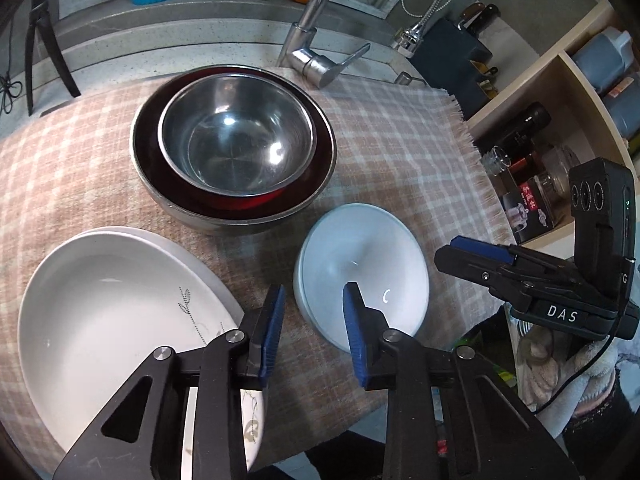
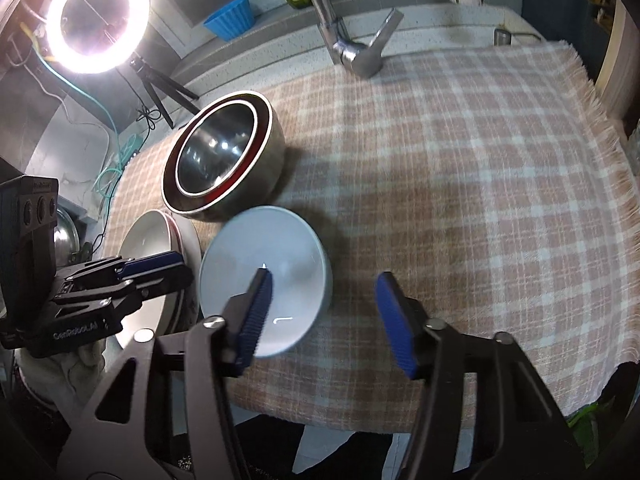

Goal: Organize plates and bowls
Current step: 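Move both tools to the white ceramic bowl and grip its rim, then lift the white bowl and lower it into the nested steel bowls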

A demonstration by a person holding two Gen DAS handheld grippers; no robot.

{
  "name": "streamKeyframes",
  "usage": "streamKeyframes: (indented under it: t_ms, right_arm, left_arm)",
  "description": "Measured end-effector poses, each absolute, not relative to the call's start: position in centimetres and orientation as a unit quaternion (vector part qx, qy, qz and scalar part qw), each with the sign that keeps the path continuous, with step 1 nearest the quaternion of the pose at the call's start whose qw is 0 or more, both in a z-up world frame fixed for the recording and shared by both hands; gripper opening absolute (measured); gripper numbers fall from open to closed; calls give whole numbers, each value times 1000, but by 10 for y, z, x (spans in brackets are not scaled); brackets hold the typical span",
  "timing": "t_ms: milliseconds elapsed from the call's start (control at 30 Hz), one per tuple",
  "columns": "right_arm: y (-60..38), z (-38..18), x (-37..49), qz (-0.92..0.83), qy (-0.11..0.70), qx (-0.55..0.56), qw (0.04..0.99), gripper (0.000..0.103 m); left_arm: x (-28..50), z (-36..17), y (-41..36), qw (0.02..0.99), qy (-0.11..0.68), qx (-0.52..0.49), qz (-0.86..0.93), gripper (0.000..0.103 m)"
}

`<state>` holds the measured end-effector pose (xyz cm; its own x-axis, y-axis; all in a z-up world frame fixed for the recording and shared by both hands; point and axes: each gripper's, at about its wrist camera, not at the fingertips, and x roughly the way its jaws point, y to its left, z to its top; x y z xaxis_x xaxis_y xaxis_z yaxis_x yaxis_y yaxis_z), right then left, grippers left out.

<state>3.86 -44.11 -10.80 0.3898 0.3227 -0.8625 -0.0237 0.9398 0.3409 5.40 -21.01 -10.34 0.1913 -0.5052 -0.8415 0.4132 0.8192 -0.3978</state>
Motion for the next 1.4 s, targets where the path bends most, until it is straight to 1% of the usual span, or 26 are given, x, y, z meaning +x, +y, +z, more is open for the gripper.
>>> streamKeyframes:
  t_ms: [67, 100, 167, 233, 300, 333, 367, 433, 600, 733, 1033, 1400]
  right_arm:
    - [-441, -112, 39, 110, 546, 142, 818, 45]
    - [-441, -114, 40, 111, 548, 142, 817, 44]
    - [-441, -120, 40, 114, 552, 145, 813, 36]
    - [-442, -125, 42, 119, 557, 153, 807, 33]
    - [-443, -128, 43, 121, 560, 159, 804, 32]
    - [-443, -130, 43, 123, 562, 160, 803, 30]
    - [-442, -131, 43, 124, 563, 161, 801, 23]
    - [-442, -134, 43, 127, 566, 164, 798, 18]
    - [-441, -137, 44, 130, 567, 171, 796, 17]
    - [-440, -139, 46, 131, 569, 172, 793, 12]
    - [-443, -138, 47, 124, 570, 179, 792, 12]
    - [-446, -103, 42, 124, 548, 181, 808, 12]
  left_arm:
    - [55, -106, -212, 769, 565, -39, -295, 23]
    - [55, -108, -215, 769, 567, -36, -294, 23]
    - [55, -110, -216, 766, 570, -32, -294, 20]
    - [55, -112, -218, 764, 573, -31, -293, 19]
    - [56, -114, -218, 763, 576, -31, -292, 17]
    - [57, -115, -218, 762, 578, -31, -291, 17]
    - [58, -117, -218, 761, 580, -31, -290, 17]
    - [58, -119, -219, 757, 584, -34, -291, 14]
    - [60, -123, -222, 754, 588, -34, -290, 12]
    - [61, -123, -221, 756, 587, -33, -288, 11]
    - [58, -119, -221, 758, 583, -35, -290, 11]
    - [58, -90, -214, 768, 562, -47, -305, 11]
